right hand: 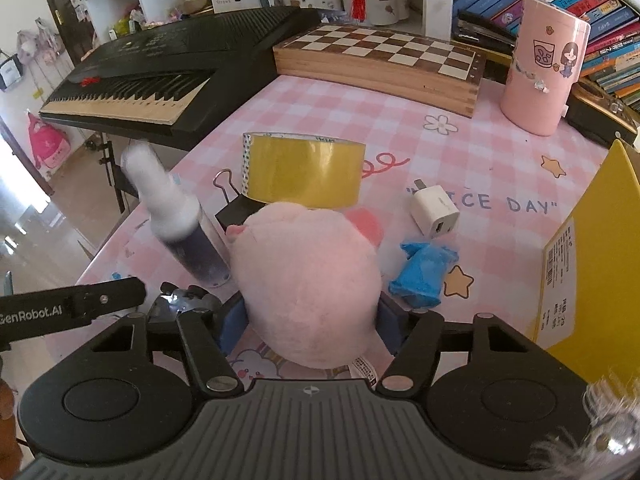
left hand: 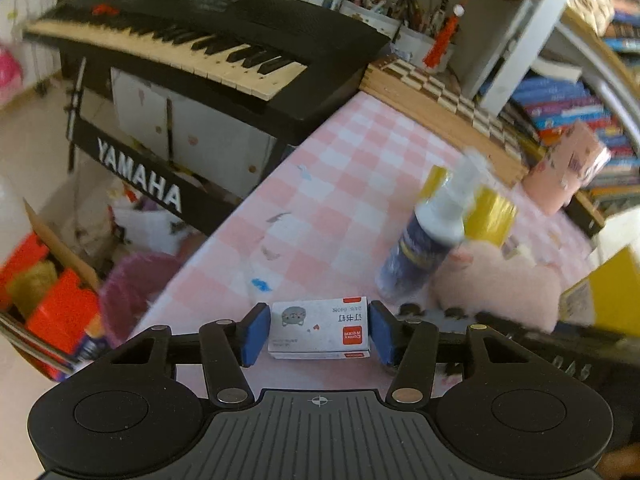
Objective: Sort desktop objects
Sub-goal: 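Close the left tool on the white box while the right tool grips and lifts the plush, then carry the white box in the left tool while the right tool carries the plush to the yellow box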
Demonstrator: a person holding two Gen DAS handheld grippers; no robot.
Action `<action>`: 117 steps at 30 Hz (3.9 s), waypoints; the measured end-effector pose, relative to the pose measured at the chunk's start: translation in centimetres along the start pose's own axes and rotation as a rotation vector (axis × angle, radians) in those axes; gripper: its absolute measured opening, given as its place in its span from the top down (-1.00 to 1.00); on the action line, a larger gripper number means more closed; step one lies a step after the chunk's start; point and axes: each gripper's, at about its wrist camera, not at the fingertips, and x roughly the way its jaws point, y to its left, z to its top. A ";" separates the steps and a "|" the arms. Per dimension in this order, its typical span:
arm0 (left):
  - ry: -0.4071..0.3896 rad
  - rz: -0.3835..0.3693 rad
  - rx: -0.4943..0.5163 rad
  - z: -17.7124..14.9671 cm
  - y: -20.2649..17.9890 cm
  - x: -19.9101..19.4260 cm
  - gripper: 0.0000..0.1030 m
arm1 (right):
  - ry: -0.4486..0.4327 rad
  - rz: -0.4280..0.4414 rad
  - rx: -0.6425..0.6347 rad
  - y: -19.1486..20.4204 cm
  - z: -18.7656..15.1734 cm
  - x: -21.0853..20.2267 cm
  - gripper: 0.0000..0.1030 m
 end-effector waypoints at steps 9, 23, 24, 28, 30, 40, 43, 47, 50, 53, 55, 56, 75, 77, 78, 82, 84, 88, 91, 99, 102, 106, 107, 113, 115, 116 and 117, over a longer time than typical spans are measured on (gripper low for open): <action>0.024 0.087 0.168 -0.8 -1.9 0.6 -0.06 | 0.017 -0.021 -0.016 0.4 0.2 0.7 -0.54; 0.000 0.141 0.304 -1.6 -3.2 0.4 -0.02 | -0.011 0.001 -0.043 0.4 0.7 1.2 -0.24; -0.014 0.138 0.305 -1.5 -3.2 0.1 -0.02 | -0.012 0.008 -0.042 0.4 0.7 1.1 -0.23; -0.072 0.113 0.298 -0.9 -3.5 -1.7 -0.02 | -0.023 0.014 -0.039 0.6 0.5 0.1 -0.19; -0.094 0.097 0.300 -0.7 -3.6 -2.6 -0.02 | -0.040 0.011 -0.034 0.6 0.4 -0.7 -0.18; -0.175 0.006 0.312 -0.8 -3.0 -6.8 -0.02 | -0.130 -0.038 0.020 1.0 -0.9 -5.1 -0.17; -0.197 -0.020 0.326 -1.0 -2.8 -8.1 -0.02 | -0.149 -0.055 0.033 1.4 -1.6 -6.4 -0.18; -0.219 -0.056 0.342 -1.7 -2.4 -9.8 -0.02 | -0.175 -0.078 0.052 1.9 -2.8 -8.1 -0.18; -0.233 -0.082 0.360 -2.5 -2.0 -10.8 -0.02 | -0.192 -0.094 0.058 2.6 -3.8 -9.4 -0.18; -0.224 -0.102 0.374 -3.4 -1.4 -11.5 -0.02 | -0.201 -0.108 0.063 3.5 -5.1 -10.5 -0.18; -0.215 -0.112 0.379 -3.9 -0.9 -12.0 -0.02 | -0.204 -0.115 0.071 4.1 -5.8 -11.0 -0.18; -0.212 -0.118 0.382 -4.2 -0.6 -12.3 -0.02 | -0.205 -0.119 0.076 4.5 -6.2 -11.3 -0.18; -0.186 -0.224 0.469 -8.9 1.4 -16.0 -0.02 | -0.171 -0.187 0.169 8.0 -14.3 -15.6 -0.18; -0.174 -0.242 0.483 -9.6 1.3 -16.1 -0.02 | -0.165 -0.198 0.185 8.1 -15.3 -16.0 -0.18; -0.167 -0.252 0.491 -9.9 1.2 -16.1 -0.02 | -0.162 -0.204 0.194 8.1 -15.8 -16.2 -0.18; -0.146 -0.290 0.521 -10.9 0.6 -16.1 -0.02 | -0.147 -0.230 0.239 8.0 -17.7 -17.0 -0.18; -0.138 -0.309 0.538 -11.3 0.2 -16.1 -0.02 | -0.144 -0.245 0.264 7.7 -18.5 -17.4 -0.18; -0.124 -0.347 0.571 -11.9 -0.6 -16.1 -0.02 | -0.139 -0.276 0.312 7.0 -20.0 -18.3 -0.18; -0.111 -0.374 0.597 -12.2 -1.3 -16.1 -0.02 | -0.133 -0.294 0.343 6.7 -20.8 -18.9 -0.18; -0.094 -0.405 0.634 -12.8 -2.3 -16.0 -0.02 | -0.116 -0.319 0.397 5.8 -21.8 -19.6 -0.18; -0.089 -0.413 0.649 -12.9 -3.0 -15.7 -0.02 | -0.117 -0.324 0.405 5.5 -22.0 -19.8 -0.18; -0.081 -0.435 0.684 -13.2 -4.6 -15.4 -0.02 | -0.107 -0.337 0.435 4.7 -22.5 -20.0 -0.18; -0.078 -0.443 0.695 -13.3 -5.1 -15.3 -0.02 | -0.107 -0.344 0.447 4.4 -22.7 -20.2 -0.18; -0.065 -0.485 0.763 -14.1 -7.7 -15.1 -0.02 | -0.120 -0.390 0.537 2.0 -23.9 -21.3 -0.18; -0.072 -0.490 0.774 -14.1 -8.2 -15.1 -0.02 | -0.127 -0.397 0.560 1.2 -24.1 -21.6 -0.18; -0.074 -0.490 0.776 -14.1 -8.5 -15.1 -0.02 | -0.130 -0.400 0.566 0.9 -24.1 -21.7 -0.18; -0.076 -0.490 0.777 -14.1 -8.7 -15.0 -0.02 | -0.134 -0.402 0.568 0.6 -24.0 -21.8 -0.18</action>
